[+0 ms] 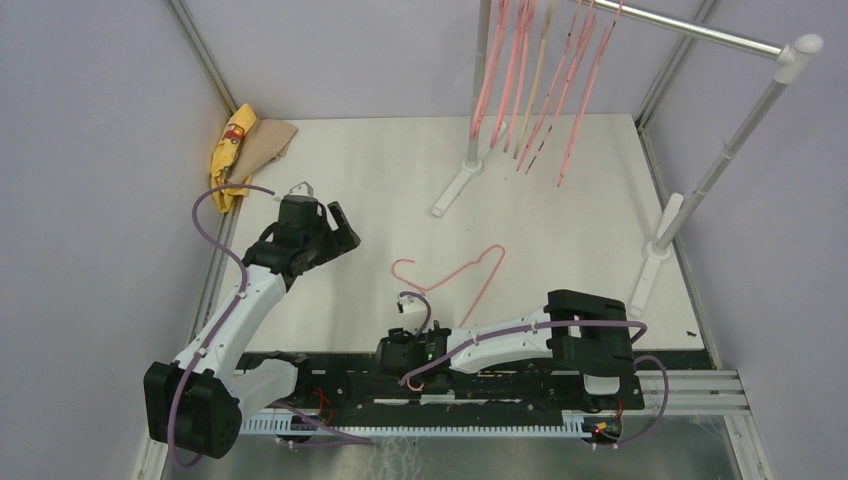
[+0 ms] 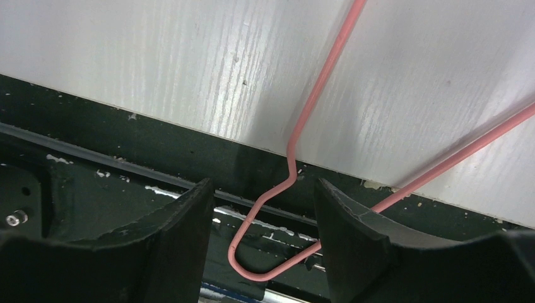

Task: Organize the hangers

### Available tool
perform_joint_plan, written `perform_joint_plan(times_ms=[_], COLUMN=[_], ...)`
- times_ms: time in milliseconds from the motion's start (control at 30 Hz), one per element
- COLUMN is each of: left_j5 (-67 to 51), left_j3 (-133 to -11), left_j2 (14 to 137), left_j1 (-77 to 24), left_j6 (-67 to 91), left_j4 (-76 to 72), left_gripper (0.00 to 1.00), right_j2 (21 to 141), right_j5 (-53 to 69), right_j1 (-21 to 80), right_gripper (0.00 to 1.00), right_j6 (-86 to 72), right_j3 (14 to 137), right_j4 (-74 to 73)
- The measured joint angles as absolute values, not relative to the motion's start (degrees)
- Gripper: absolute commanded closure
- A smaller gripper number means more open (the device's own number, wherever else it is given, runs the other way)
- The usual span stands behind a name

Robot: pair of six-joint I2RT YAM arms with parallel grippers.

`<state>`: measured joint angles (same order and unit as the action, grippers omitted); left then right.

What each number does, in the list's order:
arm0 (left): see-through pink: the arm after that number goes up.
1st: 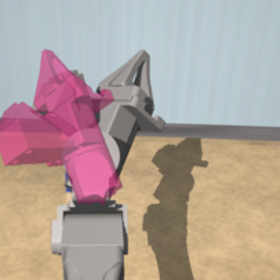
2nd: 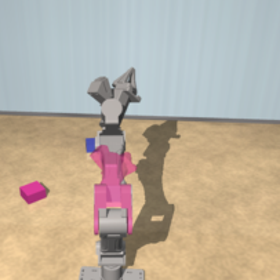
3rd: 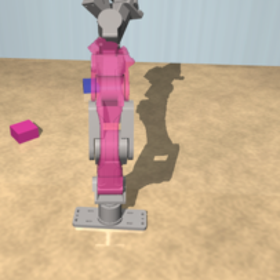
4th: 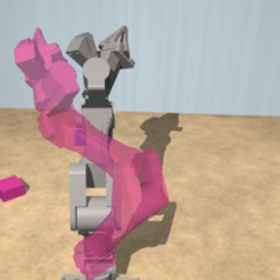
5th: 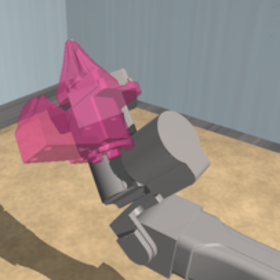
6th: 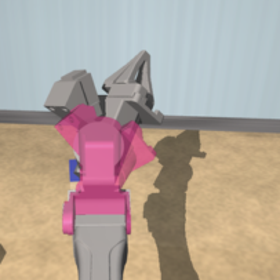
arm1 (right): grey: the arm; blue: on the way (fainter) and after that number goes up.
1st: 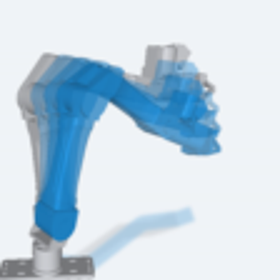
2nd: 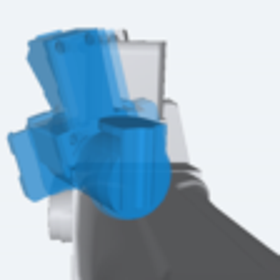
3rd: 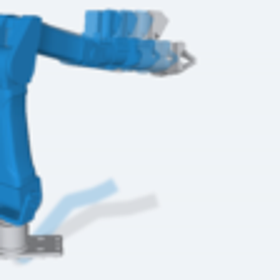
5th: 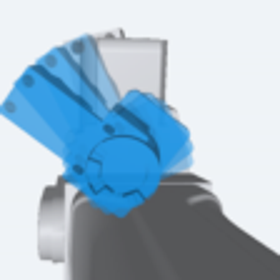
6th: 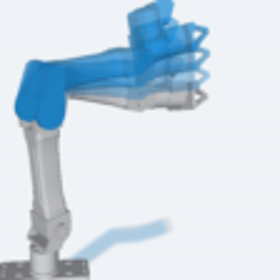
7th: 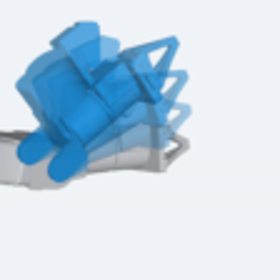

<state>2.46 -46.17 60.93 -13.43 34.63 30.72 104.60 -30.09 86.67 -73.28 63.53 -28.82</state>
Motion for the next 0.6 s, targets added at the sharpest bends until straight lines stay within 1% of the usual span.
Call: perform_joint_plan(times_ms=[67, 100, 133, 167, 233, 267, 433, 467, 600], left_j5=[2.4, 2.4, 2.4, 2.4, 2.4, 2.4, 2.4, 2.4, 2.4], left_j3=[-46.1, -46.1, -46.1, -46.1, -46.1, -46.1, -45.7, -45.6, -45.5], left_j2=[60.8, 60.7, 60.6, 60.6, 60.4, 60.4, 59.7, 59.7, 59.7], left_j1=[-13.4, -13.4, -13.4, -13.4, -13.4, -13.4, -13.4, -13.4, -13.4], left_j6=[34.6, 34.6, 34.3, 34.2, 34.1, 34.1, 33.4, 33.4, 33.4], left_j4=[30.7, 30.7, 30.7, 30.7, 30.7, 30.7, 30.7, 30.7, 30.7], left_gripper=[0.09, 0.09, 0.09, 0.09, 0.09, 0.09, 0.09, 0.09, 0.09], right_j2=[105.3, 105.5, 105.6, 105.6, 105.9, 106.0, 106.0, 106.0, 105.1], right_j5=[-30.1, -30.3, -30.4, -30.7, -31.4, -31.7, -33.6, -33.9, -35.3], right_j1=[87.0, 87.2, 87.3, 87.3, 87.3, 87.3, 87.3, 87.3, 87.4], right_gripper=[0.37, 0.39, 0.43, 0.49, 0.68, 0.74, 0.96, 0.99, 1.0], right_j6=[-74.2, -74.7, -75.0, -75.3, -75.9, -76.2, -78.4, -78.5, -79.2], right_j3=[63.5, 63.5, 63.5, 63.5, 63.6, 63.6, 63.6, 63.6, 62.6], right_j4=[-28.9, -29.0, -29.1, -29.2, -29.5, -29.6, -31.1, -31.3, -30.9])
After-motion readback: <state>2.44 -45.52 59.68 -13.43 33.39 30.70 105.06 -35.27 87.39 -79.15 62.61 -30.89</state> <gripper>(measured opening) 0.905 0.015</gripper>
